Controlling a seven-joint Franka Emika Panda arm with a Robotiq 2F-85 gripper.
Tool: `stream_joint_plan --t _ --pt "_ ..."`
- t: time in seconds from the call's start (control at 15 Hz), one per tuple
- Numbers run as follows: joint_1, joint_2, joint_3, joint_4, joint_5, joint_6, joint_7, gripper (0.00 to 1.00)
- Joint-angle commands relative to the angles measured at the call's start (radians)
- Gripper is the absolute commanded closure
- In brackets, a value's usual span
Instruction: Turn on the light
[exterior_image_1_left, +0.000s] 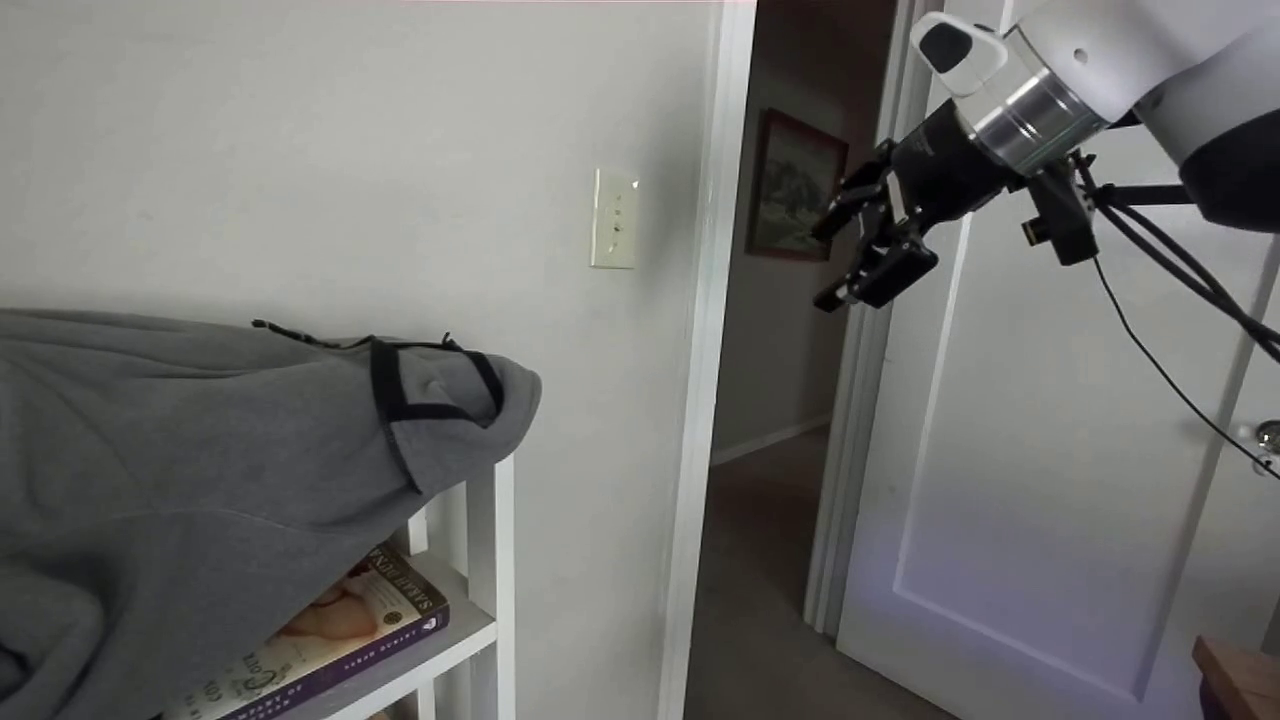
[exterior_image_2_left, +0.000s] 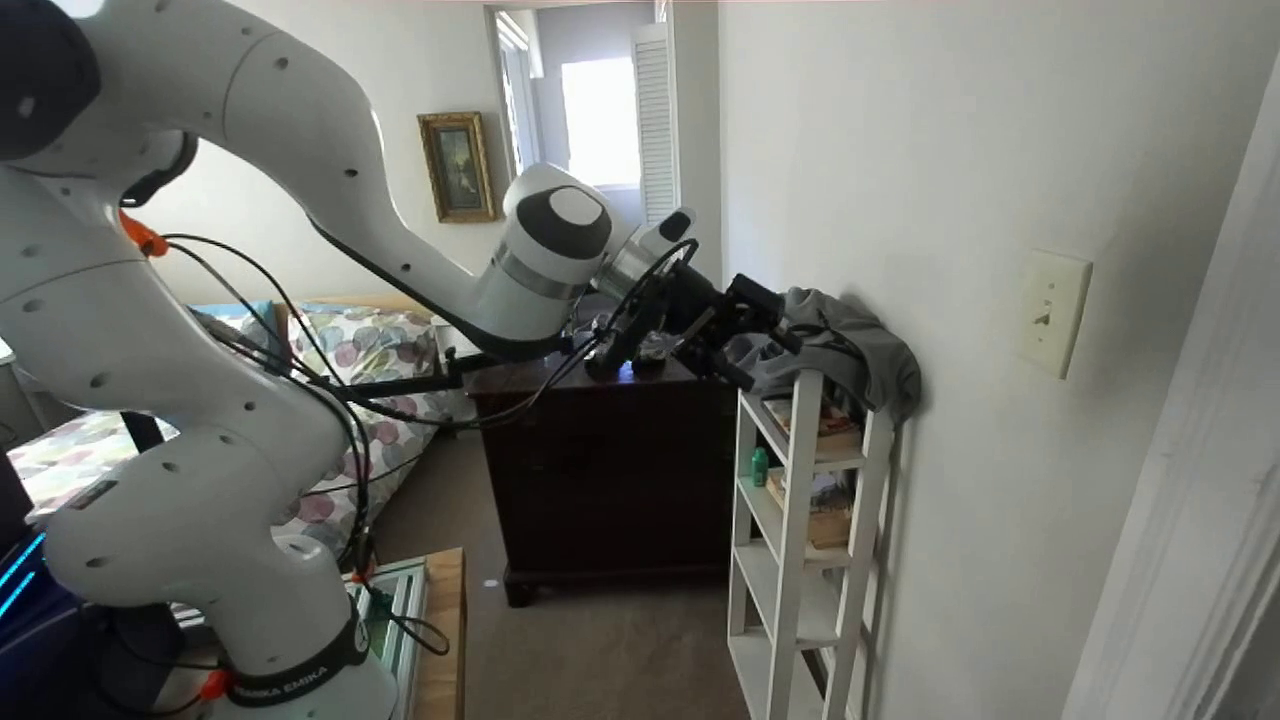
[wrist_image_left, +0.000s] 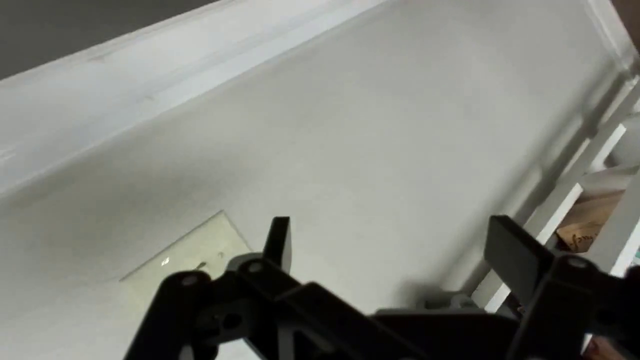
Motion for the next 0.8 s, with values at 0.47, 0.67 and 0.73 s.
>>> stream_joint_plan --t 0.47,0.67,0.73 --pt "-0.323 0.009 0.291 0.216 -0.475 0.046 0.336 0.0" --pt "-0.319 0.009 0.283 0.206 -0.475 0.046 0.335 0.0" --pt "-0.319 0.009 0.283 0.205 -0.475 0.046 0.335 0.0"
